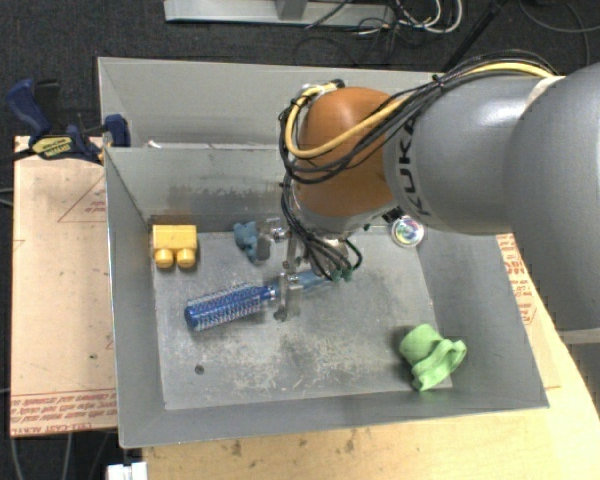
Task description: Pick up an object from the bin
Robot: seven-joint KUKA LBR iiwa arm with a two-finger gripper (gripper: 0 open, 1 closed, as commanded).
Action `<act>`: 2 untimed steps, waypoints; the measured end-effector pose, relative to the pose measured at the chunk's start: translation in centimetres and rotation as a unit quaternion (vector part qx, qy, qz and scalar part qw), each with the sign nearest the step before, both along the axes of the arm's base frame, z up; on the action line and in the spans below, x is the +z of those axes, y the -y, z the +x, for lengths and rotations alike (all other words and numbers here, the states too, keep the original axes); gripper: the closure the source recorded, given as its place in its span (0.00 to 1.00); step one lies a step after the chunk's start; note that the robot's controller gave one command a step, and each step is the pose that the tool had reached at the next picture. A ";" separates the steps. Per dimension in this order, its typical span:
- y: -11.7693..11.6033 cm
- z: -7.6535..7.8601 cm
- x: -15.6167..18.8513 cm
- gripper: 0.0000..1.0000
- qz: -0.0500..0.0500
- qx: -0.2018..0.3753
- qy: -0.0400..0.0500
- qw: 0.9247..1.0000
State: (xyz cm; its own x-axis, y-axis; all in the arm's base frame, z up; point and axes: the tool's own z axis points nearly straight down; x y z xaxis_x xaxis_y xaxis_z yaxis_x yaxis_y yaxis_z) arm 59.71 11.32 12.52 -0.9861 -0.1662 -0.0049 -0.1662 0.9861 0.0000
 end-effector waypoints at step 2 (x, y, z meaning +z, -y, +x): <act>-5.0 -0.1 -5.6 1.00 0.000 0.017 -0.003 1.000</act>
Offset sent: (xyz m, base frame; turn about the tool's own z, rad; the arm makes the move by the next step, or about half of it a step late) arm -0.0010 0.0489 -0.0552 -0.0339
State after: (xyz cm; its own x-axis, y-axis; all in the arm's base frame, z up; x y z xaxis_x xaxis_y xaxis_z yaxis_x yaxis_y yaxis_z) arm 59.60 16.28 6.94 -0.9800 -0.1988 0.0003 -0.1988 0.9800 0.0017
